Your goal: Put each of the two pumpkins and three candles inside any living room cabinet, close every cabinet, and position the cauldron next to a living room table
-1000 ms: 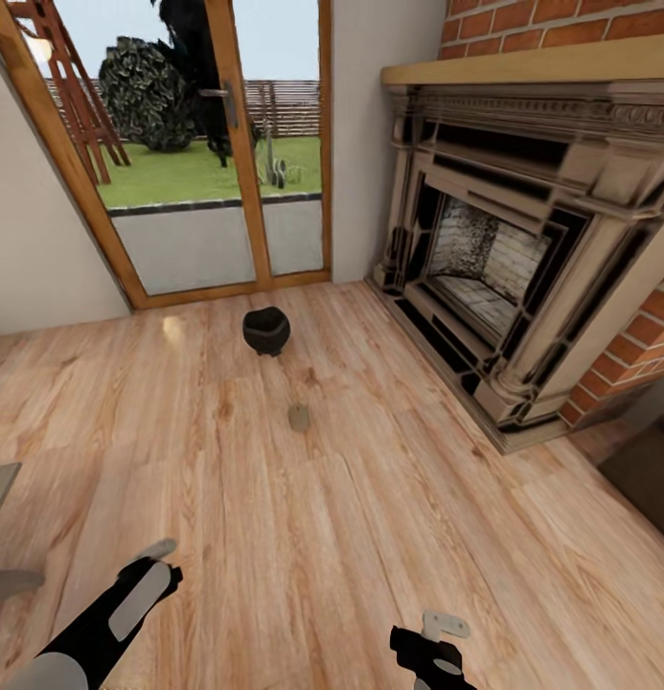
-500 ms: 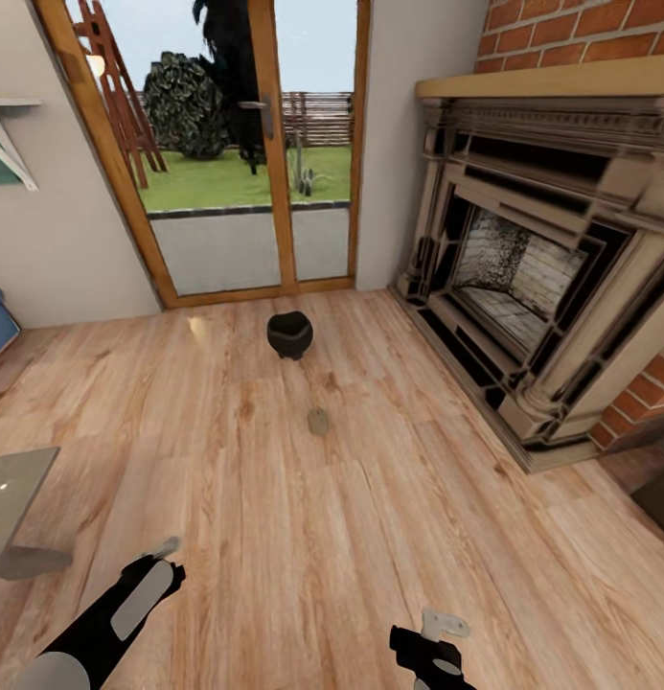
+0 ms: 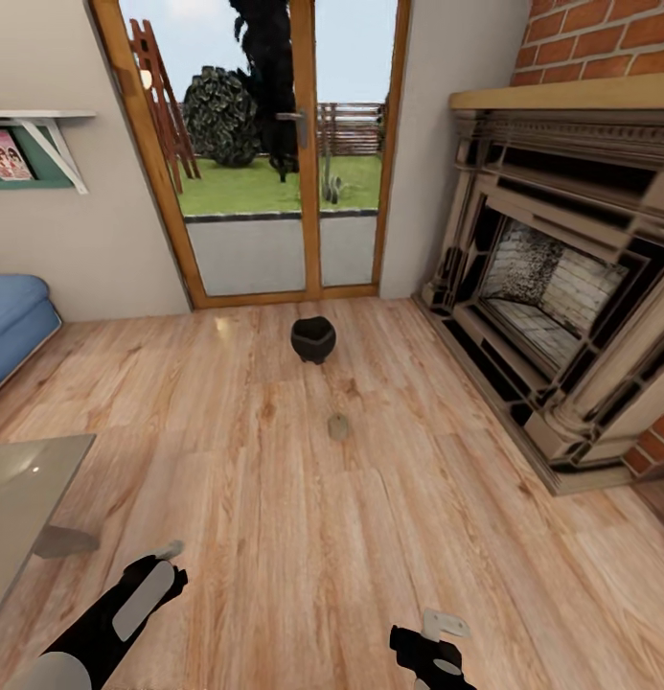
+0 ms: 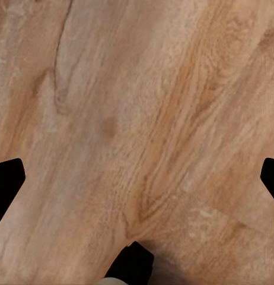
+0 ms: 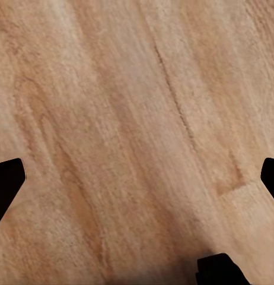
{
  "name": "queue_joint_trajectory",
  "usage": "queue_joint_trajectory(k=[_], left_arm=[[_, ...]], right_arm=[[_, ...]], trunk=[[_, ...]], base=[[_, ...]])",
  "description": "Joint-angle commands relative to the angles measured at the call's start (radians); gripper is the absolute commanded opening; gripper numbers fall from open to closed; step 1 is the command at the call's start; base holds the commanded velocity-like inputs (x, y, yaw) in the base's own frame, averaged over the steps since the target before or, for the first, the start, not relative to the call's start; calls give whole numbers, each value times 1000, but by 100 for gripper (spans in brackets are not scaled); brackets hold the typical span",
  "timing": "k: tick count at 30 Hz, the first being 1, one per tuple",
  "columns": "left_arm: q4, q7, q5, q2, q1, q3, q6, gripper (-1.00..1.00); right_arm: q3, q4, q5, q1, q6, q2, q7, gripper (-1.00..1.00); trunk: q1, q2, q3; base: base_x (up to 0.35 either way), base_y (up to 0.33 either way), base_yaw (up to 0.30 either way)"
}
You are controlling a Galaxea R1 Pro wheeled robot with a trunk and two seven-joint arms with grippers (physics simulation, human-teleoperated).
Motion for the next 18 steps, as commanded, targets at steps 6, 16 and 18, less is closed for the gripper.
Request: queue_joint_trajectory(k=[6,16,18], left_arm=[[-2,7,7,1,-1,-8,3,100],[-2,7,7,1,-1,-9,3,100],[-2,7,7,1,-1,-9,3,100]], right_arm=[[7,-1,-12,-1,-4,-1,-11,100],[7,-3,-12,-1,-5,-1,-7,100],[7,-3,-12,-1,-6,-1,-7,100]], trunk=[[0,0,0],[0,0,1],[0,0,3]], base=[[0,0,31],[0,0,1],[0,0,2]])
